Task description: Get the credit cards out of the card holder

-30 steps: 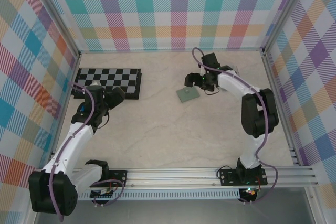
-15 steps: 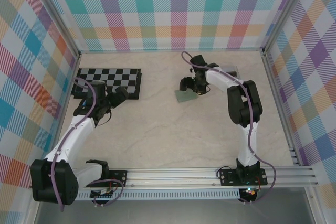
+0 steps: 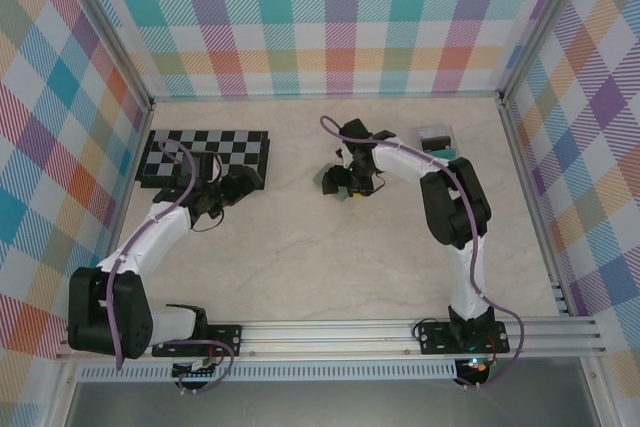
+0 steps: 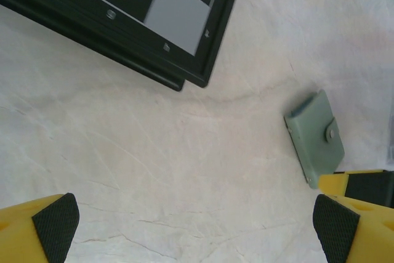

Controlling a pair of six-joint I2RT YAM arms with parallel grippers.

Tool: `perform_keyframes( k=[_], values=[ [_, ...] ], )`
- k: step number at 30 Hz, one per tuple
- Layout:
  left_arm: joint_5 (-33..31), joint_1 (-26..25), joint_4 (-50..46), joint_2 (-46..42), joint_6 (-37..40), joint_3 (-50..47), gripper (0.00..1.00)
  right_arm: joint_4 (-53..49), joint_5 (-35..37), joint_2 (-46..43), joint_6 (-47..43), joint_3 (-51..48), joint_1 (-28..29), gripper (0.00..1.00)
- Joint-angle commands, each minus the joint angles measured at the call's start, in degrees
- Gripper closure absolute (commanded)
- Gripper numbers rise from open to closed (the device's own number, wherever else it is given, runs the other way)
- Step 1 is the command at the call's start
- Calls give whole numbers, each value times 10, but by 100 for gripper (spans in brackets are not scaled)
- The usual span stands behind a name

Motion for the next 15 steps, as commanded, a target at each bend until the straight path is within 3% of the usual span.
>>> perform_keyframes(
  k=[1, 10, 15],
  values=[
    [28, -15, 15, 17, -8, 21, 0, -36, 70, -23, -31, 43, -7, 26],
    [35, -58, 70, 59, -54, 16, 5, -76, 99, 82, -58, 169, -7, 26],
    [33, -76, 76, 75, -61, 19, 15, -96, 80, 102, -50, 189, -2, 28]
  ],
)
